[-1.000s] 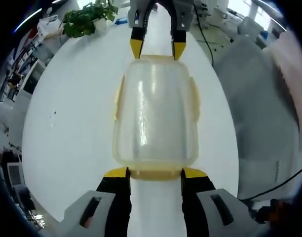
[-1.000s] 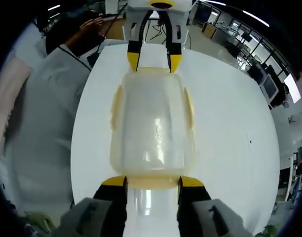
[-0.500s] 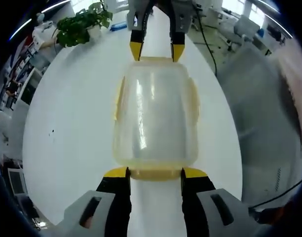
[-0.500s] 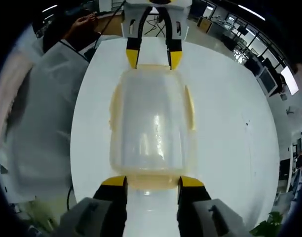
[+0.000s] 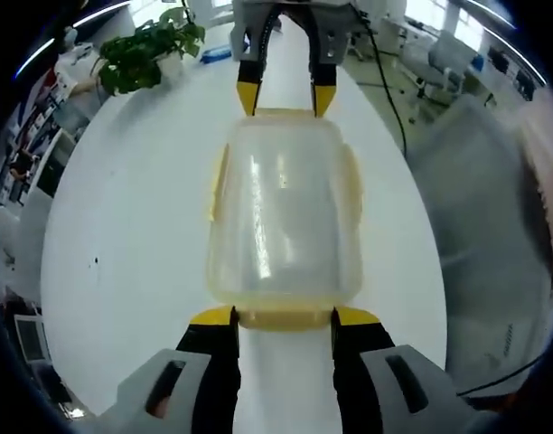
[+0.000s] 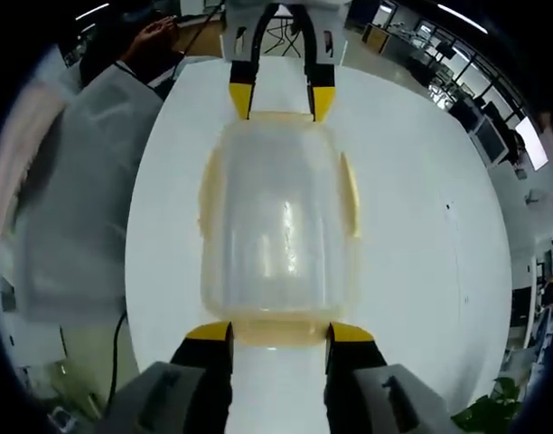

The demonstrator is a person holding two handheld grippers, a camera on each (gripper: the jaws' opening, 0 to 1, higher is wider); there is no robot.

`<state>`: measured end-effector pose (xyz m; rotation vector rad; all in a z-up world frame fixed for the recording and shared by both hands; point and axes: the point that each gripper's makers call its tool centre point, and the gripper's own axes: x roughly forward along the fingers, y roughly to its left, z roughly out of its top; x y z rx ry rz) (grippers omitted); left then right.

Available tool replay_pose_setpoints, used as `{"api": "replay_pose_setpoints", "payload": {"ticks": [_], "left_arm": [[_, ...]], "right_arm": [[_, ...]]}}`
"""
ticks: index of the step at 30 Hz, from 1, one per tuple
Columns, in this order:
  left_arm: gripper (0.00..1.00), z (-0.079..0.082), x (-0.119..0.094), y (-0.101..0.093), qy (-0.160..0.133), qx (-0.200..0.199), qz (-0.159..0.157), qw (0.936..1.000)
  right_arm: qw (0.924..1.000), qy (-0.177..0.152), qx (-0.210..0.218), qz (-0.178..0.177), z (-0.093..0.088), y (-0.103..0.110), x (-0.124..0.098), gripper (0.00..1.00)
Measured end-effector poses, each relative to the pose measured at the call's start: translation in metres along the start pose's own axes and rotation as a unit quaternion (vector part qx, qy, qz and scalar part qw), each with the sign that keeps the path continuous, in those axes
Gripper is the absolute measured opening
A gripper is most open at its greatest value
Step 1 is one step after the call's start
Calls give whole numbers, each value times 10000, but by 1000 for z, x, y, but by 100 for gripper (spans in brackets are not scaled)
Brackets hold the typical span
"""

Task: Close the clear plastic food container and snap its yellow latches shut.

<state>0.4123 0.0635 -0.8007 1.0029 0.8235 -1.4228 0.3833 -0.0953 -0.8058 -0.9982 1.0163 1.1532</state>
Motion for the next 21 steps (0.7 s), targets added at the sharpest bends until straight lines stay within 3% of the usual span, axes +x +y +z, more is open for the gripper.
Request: {"api": "replay_pose_setpoints", "payload": {"ticks": [14,21], "left_arm": [[37,18,14,3,-34,-57,-52,10000],[37,19,19,4,-32,-102,-74,9999]], "right_arm": [[10000,46,-6,70,-23,-5,2,37],[9999,29,-4,128,-27,-8,6,37]]}}
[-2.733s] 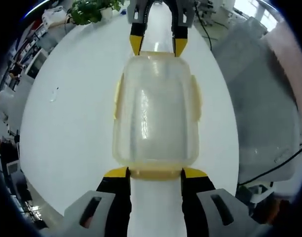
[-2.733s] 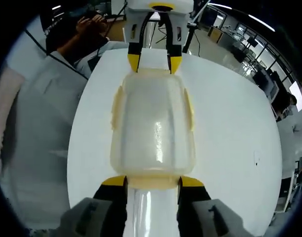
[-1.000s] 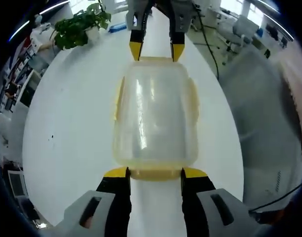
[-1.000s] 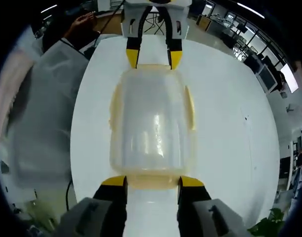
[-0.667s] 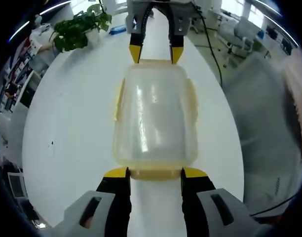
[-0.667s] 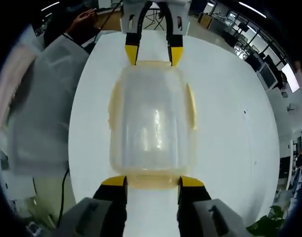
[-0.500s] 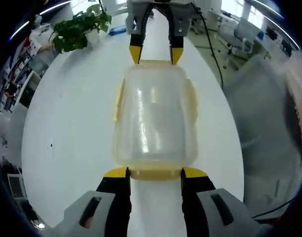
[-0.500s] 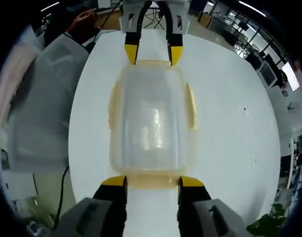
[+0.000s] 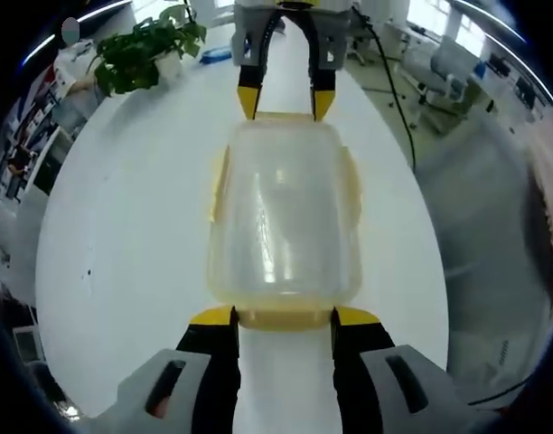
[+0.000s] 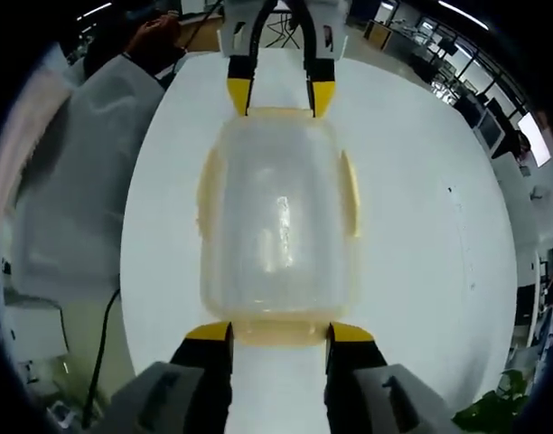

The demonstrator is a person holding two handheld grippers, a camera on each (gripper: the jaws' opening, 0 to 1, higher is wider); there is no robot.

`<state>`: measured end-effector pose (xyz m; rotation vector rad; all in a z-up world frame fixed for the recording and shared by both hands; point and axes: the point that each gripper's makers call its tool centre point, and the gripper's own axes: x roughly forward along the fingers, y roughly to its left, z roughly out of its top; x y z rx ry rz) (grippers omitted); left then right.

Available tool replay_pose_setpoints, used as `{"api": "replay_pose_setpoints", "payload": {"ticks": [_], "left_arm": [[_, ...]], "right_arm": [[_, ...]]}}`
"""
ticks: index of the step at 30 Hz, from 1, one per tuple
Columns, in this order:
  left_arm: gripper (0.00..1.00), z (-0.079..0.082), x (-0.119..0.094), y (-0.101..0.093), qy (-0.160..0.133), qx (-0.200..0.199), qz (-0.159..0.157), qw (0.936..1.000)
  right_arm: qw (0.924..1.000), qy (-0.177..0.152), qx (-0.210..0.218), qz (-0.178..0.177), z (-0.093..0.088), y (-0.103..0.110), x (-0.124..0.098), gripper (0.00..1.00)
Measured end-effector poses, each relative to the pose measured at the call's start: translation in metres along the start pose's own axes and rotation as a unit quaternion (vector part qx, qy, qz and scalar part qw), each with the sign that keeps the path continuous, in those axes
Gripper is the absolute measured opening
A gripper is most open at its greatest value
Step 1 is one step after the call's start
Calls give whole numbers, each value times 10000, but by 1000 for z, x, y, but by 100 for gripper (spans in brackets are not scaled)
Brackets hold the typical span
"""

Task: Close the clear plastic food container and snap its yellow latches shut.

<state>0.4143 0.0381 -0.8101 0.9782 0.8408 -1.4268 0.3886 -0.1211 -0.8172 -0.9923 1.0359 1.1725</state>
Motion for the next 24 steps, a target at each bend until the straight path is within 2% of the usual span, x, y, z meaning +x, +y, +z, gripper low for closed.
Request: {"api": "replay_pose_setpoints", "payload": {"ticks": [15,24], "left_arm": [[37,-4,13,2,-41,-144,-148,9998],[37,-4,16,2,-126,-214,-244,9994]], "right_arm": [[9997,86,-47,245,-6,-2,11,38],[9996,95,-72,264,-8,-2,14,38]]}}
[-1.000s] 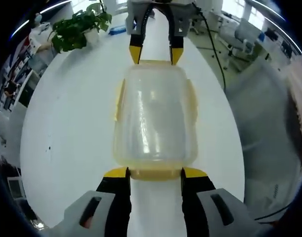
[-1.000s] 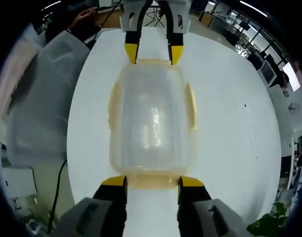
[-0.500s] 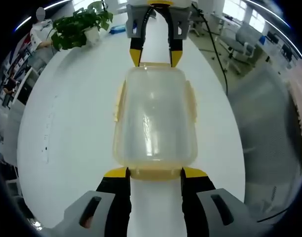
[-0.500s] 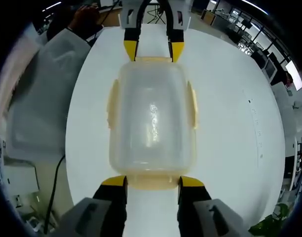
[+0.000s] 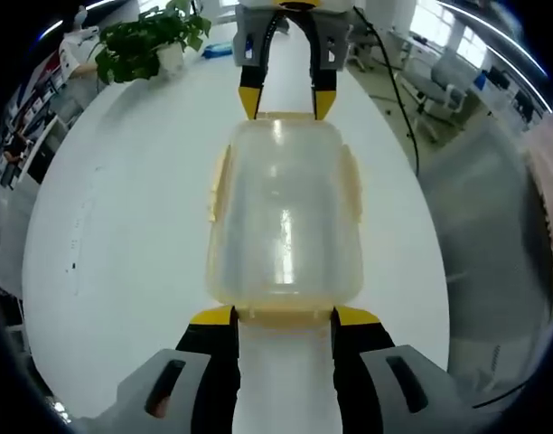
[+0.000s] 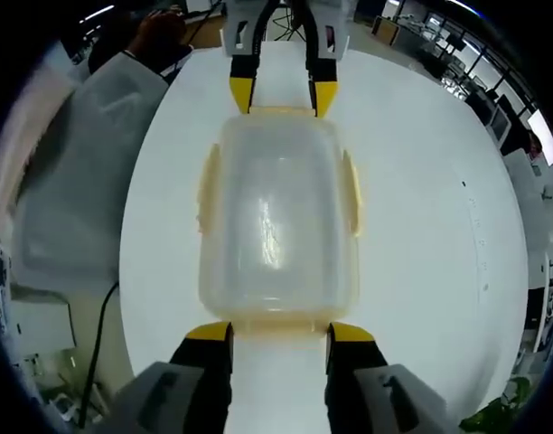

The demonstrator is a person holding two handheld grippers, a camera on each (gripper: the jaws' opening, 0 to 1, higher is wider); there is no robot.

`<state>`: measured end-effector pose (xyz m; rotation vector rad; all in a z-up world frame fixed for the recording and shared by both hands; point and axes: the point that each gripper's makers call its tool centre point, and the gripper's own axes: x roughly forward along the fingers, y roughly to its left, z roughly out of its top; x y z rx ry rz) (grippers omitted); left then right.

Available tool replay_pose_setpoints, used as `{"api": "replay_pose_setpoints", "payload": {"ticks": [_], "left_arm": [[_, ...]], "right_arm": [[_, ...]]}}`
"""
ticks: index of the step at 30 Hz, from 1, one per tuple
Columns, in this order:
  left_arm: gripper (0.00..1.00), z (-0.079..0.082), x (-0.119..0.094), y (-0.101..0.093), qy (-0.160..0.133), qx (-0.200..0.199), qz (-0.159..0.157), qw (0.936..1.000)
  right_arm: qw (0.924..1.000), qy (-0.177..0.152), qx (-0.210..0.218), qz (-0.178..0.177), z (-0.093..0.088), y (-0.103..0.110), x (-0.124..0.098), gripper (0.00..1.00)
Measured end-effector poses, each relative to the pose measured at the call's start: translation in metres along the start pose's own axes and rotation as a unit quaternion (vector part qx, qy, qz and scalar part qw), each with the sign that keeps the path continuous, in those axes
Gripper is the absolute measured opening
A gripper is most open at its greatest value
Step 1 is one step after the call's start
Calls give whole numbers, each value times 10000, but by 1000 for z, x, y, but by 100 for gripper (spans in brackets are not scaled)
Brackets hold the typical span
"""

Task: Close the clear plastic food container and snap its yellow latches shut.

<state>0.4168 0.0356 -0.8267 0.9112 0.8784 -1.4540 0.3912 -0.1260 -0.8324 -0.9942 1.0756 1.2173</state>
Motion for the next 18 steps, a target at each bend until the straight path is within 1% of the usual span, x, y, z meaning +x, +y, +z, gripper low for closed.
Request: {"api": "replay_pose_setpoints", "payload": {"ticks": [2,5,6,8,9,11,13,15,16,18], "left_arm": [[37,0,0,0,-17,-7,-13,10000],[38,-2,0,-2,-45,-45,-113,9999],[38,-2,-1,-1,-79,-24,-109,9999],[37,-3,-2,2,-158,-210,-35,9996],[37,-4,-3,4,-197,-288,6,9994],[38,-4,-7,9,-375,-575,82,9976],[37,-6,-10,8,-403,-697,35,9967],[37,-8,-14,4,-391,-670,-51,9970],[38,-10,-15,3,-361,-613,-34,9975],[39,-12,-16,4,-333,-546,33,9979]], "right_arm": [[10000,2,-14,-12,0,1,-1,38],[10000,-12,-30,20,0,4,0,39],[10000,16,-91,7,-1,6,0,40],[10000,27,-90,-8,-3,6,1,41],[9999,19,-44,-94,-5,3,0,42],[9998,23,45,-204,-10,-1,-1,43],[9997,39,95,-214,-12,-1,-3,43],[9997,24,121,-191,-14,2,-5,43],[9996,-15,130,-253,-13,2,-6,43],[9995,-83,169,-244,-11,2,-6,43]]}}
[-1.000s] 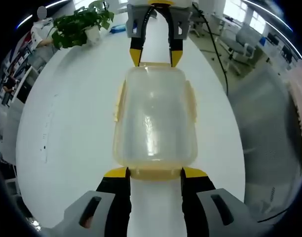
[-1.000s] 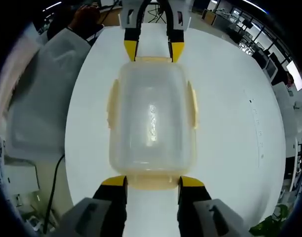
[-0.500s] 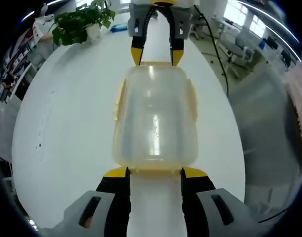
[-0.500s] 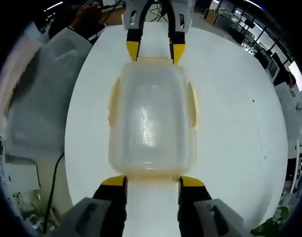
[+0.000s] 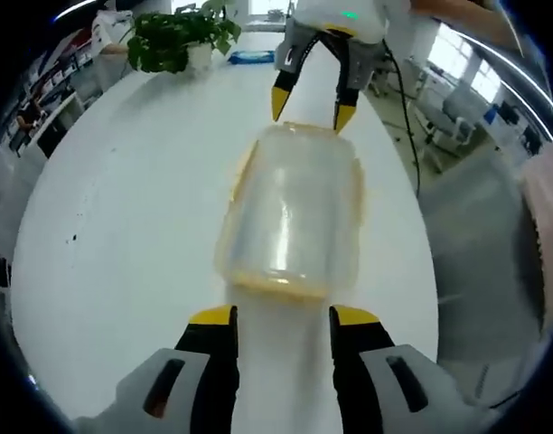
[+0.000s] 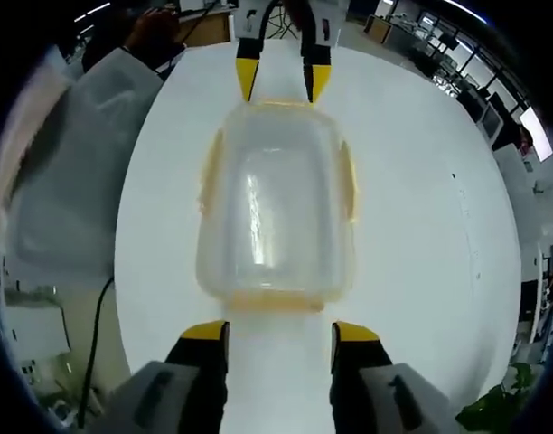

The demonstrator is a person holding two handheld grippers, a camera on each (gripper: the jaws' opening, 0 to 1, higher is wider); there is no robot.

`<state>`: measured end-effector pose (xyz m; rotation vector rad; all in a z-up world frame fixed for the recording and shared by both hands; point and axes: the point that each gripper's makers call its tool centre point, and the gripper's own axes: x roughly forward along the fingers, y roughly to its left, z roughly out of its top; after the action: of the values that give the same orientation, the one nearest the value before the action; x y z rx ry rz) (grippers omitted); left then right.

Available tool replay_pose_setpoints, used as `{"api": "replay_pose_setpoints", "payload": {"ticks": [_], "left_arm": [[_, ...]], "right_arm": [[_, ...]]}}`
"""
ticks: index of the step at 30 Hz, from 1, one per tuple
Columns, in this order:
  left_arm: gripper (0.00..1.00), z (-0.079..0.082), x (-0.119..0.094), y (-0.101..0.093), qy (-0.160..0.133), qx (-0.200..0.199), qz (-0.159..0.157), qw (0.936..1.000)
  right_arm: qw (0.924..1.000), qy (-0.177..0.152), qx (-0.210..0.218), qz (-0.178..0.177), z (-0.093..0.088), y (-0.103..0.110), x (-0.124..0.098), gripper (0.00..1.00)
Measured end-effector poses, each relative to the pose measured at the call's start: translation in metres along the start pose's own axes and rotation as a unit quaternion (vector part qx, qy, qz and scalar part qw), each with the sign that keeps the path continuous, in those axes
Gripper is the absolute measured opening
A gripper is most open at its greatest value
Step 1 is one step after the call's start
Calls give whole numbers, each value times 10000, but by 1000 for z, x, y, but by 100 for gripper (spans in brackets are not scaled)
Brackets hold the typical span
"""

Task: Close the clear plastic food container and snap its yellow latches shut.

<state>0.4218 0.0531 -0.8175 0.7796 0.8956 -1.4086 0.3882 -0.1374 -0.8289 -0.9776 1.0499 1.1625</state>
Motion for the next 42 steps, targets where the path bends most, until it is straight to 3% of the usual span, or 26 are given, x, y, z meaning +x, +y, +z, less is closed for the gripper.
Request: {"api": "replay_pose_setpoints", "payload": {"ticks": [5,13,25,27,28,33,39,42], "left_arm": [[42,4,3,0,-102,-7,84,9999],[47,7,17,-3,20,230,165,9996],[44,12,16,-5,42,392,265,9989],[46,13,15,-6,45,395,253,9989],[49,13,15,-7,43,387,251,9989],[60,16,15,-8,23,401,286,9988],[72,19,21,-1,-44,148,418,9990],[74,19,26,0,-37,100,466,9989]], "right_arm": [[10000,-41,-14,-44,8,0,4,45],[9999,-102,-27,-84,13,-5,4,47],[9998,-19,-26,-217,10,-15,1,44],[9999,-77,-95,-75,13,-11,1,44],[9998,-117,-136,22,14,-8,1,46],[9988,-258,-279,318,22,6,7,78],[9991,-328,-250,-12,30,-3,21,89],[9990,-297,-338,-44,32,-3,26,89]]}}
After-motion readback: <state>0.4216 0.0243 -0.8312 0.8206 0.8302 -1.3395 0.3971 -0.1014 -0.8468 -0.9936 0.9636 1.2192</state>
